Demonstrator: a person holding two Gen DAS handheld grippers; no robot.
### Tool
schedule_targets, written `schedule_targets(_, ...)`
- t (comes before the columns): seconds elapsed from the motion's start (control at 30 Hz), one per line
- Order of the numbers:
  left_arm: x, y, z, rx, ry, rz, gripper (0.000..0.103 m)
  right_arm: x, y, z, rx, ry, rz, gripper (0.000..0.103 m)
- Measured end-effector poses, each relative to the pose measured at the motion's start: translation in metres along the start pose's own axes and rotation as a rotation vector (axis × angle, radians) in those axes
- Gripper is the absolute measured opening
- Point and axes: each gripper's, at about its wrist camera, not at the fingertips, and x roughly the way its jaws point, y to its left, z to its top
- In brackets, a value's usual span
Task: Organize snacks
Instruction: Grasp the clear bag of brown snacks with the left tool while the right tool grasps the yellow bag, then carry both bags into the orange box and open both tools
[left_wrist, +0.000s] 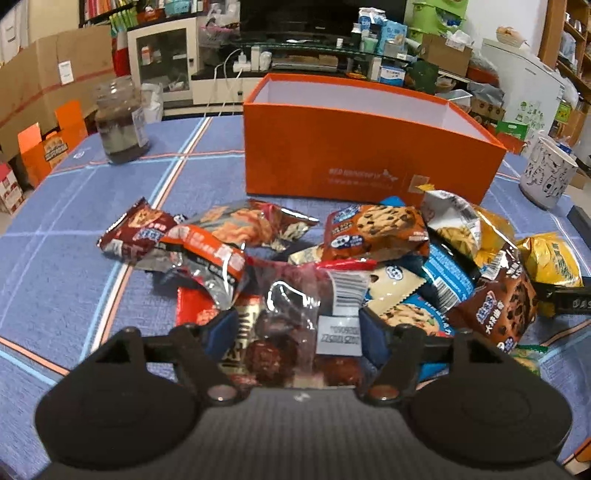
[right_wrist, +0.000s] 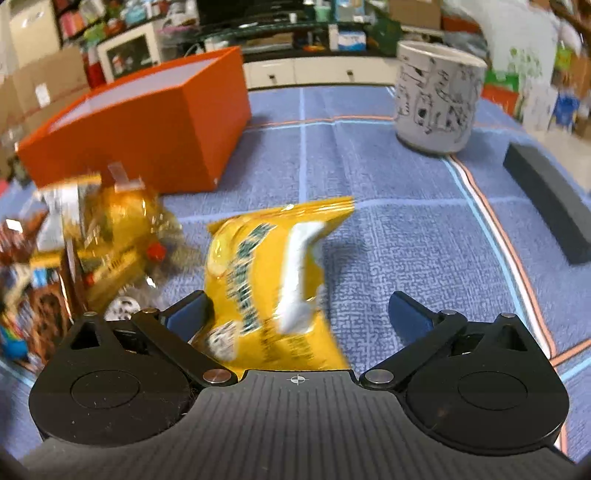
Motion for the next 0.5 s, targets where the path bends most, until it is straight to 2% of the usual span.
schedule_targets(0.1,0.002,0.000,-0.002,0.026,0.011,0.006,0.069,-0.009,0.003,0.001,-0.018,-0.009,0.039,0.096)
schedule_targets(0.23,0.005,-0.004,-0.005,0.045,0.006,0.009,0.069,-0.017,0.009,0.006,-0.086,-0.076,-0.004,0.097)
schedule_targets(0.3,0.005,-0.007,-0.006,0.054,0.003,0.014,0.069,-0.014,0.004,0.011,-0.058,-0.064,0.014,0.097)
schedule_targets(0.37,0.006,-0.009,-0.007,0.067,-0.002,0.017,0.064,-0.006,0.000,0.014,-0.037,-0.041,0.021,0.095)
schedule_targets(0.4,0.006,-0.010,-0.007,0.076,-0.008,0.021,0.057,-0.002,-0.002,0.014,-0.027,-0.028,0.029,0.090)
schedule_targets(0.47,0.005,-0.011,-0.007,0.086,-0.013,0.027,0.055,0.000,-0.001,0.011,-0.031,-0.037,0.047,0.060)
schedule_targets(0.5,0.003,-0.010,-0.007,0.079,-0.014,0.021,0.055,-0.002,0.001,0.009,-0.043,-0.041,0.053,0.057)
